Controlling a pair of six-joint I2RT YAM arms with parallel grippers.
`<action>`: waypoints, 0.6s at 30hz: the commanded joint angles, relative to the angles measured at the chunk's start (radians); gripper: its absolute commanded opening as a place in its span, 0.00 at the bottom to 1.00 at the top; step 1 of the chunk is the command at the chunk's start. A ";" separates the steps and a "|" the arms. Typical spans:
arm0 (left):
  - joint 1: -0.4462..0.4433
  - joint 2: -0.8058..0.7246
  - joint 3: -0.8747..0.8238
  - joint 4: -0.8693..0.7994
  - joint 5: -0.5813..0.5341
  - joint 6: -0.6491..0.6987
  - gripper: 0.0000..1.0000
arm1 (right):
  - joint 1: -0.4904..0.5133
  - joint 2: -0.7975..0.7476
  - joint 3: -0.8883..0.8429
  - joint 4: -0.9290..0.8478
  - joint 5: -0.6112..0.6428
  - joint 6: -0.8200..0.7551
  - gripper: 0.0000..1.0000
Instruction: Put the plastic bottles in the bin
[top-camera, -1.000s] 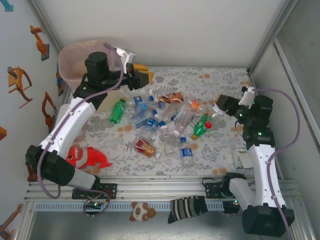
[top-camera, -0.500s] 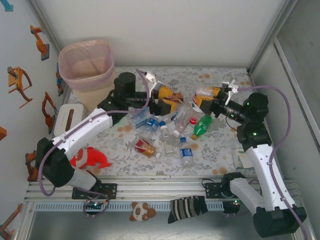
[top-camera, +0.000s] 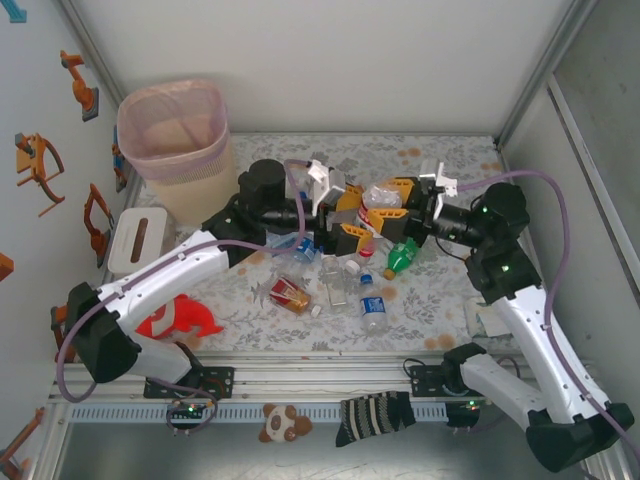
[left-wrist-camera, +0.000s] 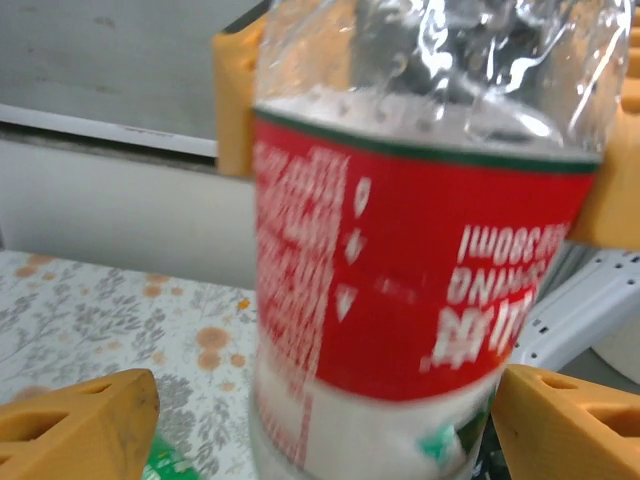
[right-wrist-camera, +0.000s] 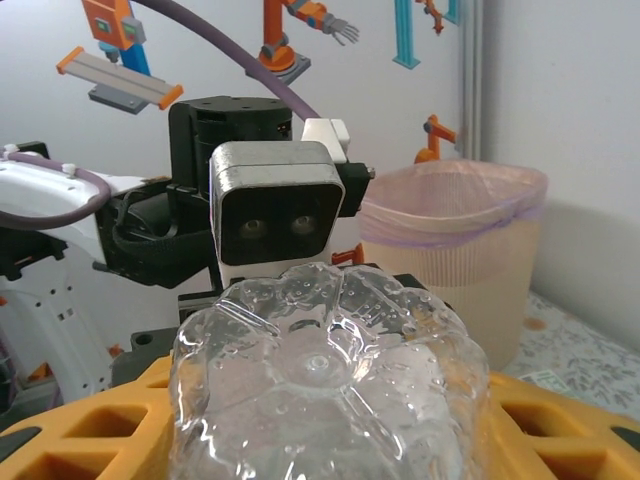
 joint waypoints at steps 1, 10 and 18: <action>-0.030 0.019 0.047 0.039 0.057 -0.004 0.82 | 0.036 -0.001 0.040 0.025 -0.007 -0.010 0.42; -0.057 0.020 0.074 -0.040 0.055 0.041 0.58 | 0.067 0.006 0.053 0.030 0.018 -0.028 0.42; -0.059 0.005 0.074 -0.066 0.038 0.061 0.48 | 0.070 -0.008 0.051 0.002 0.057 -0.034 0.50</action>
